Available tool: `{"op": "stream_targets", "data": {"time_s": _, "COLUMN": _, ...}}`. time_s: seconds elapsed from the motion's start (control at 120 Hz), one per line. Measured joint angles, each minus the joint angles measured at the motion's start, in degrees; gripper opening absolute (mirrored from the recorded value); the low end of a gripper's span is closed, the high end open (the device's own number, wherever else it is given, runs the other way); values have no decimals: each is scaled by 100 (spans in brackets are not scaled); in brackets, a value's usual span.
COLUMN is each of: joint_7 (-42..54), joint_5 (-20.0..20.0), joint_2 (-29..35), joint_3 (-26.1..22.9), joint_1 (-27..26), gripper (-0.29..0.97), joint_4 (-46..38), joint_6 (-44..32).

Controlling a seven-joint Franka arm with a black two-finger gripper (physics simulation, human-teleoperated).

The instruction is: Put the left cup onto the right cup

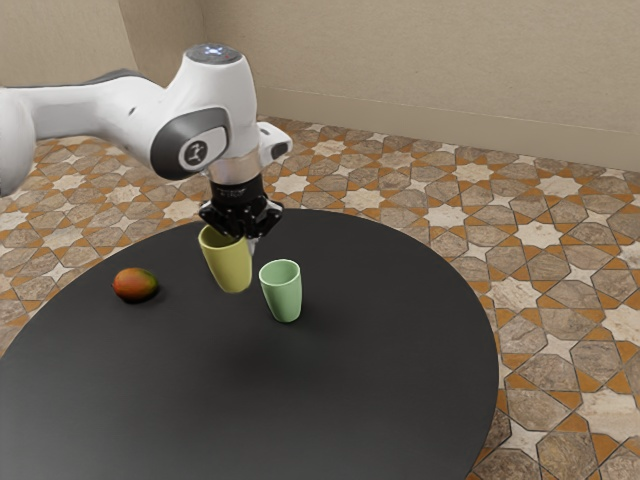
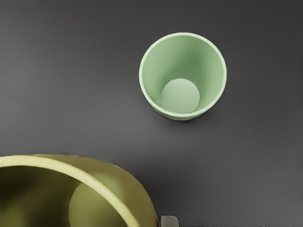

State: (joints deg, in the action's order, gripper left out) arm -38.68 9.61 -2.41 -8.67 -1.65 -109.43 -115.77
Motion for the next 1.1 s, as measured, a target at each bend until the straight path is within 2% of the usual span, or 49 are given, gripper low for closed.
{"op": "stream_targets", "data": {"time_s": 0.275, "joint_7": -213, "joint_5": 4, "joint_2": -268, "joint_3": -3, "joint_1": 133, "gripper": -10, "joint_4": 336, "joint_6": 67}}
{"op": "stream_targets", "data": {"time_s": 1.1, "joint_7": -471, "joint_5": 75, "joint_2": -1263, "joint_3": -4, "joint_1": -125, "gripper": -10, "joint_4": 1468, "joint_6": 183}}
